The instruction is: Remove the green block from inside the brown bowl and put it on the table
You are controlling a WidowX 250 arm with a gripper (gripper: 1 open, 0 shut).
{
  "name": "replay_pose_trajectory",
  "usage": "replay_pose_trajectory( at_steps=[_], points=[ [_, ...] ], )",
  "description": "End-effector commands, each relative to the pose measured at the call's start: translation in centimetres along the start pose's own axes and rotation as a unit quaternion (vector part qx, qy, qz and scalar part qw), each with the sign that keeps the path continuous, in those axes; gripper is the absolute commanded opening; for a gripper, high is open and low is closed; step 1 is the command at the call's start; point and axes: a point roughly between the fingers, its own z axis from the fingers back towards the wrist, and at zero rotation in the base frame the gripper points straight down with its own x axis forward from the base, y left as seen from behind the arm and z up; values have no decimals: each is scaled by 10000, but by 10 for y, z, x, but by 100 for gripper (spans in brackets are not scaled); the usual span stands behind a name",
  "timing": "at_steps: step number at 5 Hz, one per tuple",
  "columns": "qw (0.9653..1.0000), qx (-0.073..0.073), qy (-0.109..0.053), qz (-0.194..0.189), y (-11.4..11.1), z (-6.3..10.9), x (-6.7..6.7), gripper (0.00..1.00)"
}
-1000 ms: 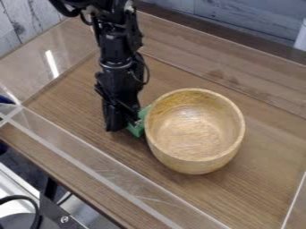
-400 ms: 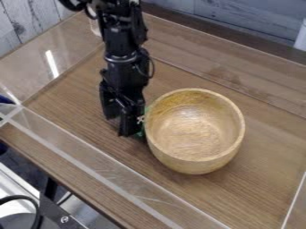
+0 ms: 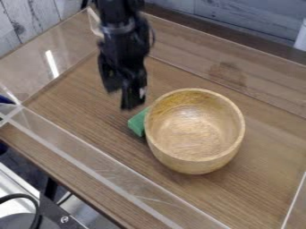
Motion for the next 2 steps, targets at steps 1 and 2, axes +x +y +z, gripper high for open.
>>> replay_pose_trajectory(
  at_steps=[1,2],
  points=[
    [9990,-313,-236,-220,-2,43,12,100],
    [9941,-848,-44,-673,-2,34,9,100]
  ],
)
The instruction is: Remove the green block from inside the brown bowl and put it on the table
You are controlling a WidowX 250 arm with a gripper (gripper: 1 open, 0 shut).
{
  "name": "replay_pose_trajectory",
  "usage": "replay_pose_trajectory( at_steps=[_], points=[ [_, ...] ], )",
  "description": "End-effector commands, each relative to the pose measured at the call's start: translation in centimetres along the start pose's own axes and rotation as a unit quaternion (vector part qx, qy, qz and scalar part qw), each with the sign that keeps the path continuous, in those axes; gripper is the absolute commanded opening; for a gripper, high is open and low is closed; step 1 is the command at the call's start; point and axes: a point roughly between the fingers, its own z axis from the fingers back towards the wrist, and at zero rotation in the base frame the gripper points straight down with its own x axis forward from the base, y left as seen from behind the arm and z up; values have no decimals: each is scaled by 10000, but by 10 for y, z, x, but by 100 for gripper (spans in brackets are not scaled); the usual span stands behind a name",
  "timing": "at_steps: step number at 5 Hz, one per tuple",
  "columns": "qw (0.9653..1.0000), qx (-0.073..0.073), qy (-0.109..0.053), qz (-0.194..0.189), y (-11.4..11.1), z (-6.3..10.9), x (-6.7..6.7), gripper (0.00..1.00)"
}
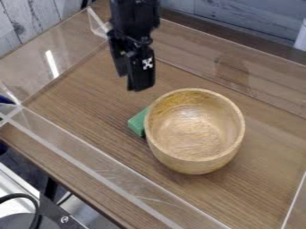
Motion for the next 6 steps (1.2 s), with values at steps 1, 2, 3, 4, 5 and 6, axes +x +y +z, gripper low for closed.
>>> replay_pose_trajectory(
  at_steps=[1,2,3,4,5,6],
  points=[
    [9988,431,-212,122,-10,4,-2,100],
    [9973,695,-205,73,-21,-3,-6,100],
    [9950,966,-250,-3,-33,-4,-6,100],
    [9955,934,-164,-66,-39,15,-4,100],
    [9957,905,-83,185,-41,38,0,100],
    [9968,764,-184,111,-38,23,-8,100]
  ],
)
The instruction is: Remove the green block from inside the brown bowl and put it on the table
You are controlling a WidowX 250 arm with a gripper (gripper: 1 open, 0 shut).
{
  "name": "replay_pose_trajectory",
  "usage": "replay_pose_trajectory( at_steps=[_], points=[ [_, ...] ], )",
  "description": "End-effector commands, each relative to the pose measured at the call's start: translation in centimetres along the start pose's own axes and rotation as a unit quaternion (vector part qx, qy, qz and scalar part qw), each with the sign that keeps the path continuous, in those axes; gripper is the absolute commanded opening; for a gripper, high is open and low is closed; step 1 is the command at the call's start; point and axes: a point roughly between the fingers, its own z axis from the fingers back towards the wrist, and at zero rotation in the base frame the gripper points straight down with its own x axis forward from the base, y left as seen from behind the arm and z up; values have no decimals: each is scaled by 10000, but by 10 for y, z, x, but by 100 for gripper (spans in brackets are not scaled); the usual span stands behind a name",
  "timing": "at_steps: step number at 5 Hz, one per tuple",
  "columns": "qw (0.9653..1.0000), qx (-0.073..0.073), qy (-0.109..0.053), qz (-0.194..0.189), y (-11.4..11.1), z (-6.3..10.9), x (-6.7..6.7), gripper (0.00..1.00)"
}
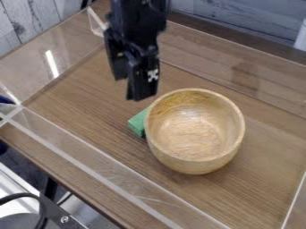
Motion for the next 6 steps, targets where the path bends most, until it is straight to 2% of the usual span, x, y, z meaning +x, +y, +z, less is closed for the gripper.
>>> replay_pose_trajectory(
  at_steps=[1,2,3,5,6],
  points=[
    [9995,54,-297,-103,8,2,-3,100],
    [9953,205,-348,878,12,-1,0,100],
    [9872,294,-395,1516,15,-3,4,100],
    [9832,191,-406,1768,30,-17,1,100],
    [9861,91,-242,1642,31,-21,2,0]
  ],
)
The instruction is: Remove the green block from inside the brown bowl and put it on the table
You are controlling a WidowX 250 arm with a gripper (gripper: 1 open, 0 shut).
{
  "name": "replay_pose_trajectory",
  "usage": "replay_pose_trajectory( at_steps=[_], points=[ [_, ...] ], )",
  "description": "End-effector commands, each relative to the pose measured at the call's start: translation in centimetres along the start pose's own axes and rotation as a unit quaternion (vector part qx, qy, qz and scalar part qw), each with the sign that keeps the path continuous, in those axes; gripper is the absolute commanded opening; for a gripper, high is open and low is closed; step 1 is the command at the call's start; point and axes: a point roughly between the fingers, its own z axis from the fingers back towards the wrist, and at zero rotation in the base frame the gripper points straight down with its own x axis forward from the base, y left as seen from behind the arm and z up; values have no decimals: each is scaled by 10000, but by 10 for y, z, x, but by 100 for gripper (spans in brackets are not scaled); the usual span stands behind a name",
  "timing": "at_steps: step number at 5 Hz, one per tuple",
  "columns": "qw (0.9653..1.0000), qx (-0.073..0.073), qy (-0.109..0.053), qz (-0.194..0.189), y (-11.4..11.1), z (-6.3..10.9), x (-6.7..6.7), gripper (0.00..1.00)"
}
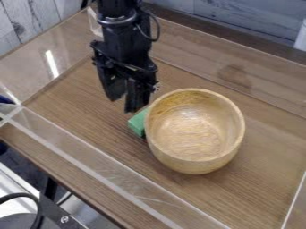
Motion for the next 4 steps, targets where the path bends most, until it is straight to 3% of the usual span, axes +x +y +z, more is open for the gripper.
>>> replay_pose_trajectory(
  at_steps=[1,3,4],
  points=[
    [9999,64,-136,-83,3,20,11,100],
    [9996,182,-196,-32,12,8,12,100],
    [9997,94,-174,142,-1,0,14,100]
  ],
)
